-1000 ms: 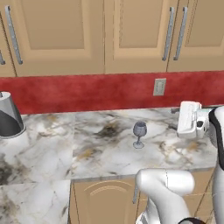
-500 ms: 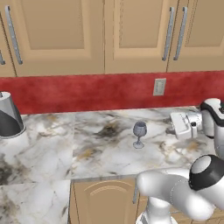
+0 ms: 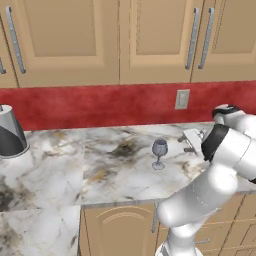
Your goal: Retrieve the wine glasses from the counter and place one next to each plate.
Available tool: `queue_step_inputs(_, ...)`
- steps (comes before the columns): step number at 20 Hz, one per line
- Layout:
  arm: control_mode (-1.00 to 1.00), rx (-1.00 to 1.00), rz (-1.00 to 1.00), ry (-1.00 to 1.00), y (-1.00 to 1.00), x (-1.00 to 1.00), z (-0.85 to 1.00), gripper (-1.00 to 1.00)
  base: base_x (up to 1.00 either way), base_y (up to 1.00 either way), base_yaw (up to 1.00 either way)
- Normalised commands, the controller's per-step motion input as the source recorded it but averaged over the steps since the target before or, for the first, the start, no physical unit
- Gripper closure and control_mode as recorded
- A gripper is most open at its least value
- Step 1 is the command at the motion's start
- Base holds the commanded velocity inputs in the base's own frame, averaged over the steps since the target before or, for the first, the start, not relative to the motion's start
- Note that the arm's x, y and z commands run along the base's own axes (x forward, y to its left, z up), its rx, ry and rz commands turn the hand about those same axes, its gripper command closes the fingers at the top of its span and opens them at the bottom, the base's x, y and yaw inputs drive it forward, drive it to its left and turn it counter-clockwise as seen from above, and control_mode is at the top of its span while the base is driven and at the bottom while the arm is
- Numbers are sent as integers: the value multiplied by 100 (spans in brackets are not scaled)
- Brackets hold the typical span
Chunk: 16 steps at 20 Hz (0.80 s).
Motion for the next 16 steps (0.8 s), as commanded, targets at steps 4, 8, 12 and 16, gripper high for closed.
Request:
queue_step_inputs(4, -100, 0, 6, -7, 0, 17, -20, -100, 0, 0, 0)
queue_step_inputs(8, -100, 0, 0, -3, 0, 13, -14, -100, 0, 0, 0)
queue_step_inputs(12, -100, 1, -1, 0, 6, 3, -9, -100, 0, 0, 0)
queue_step_inputs(16, -100, 0, -7, 0, 22, 0, 0, -100, 0, 0, 0)
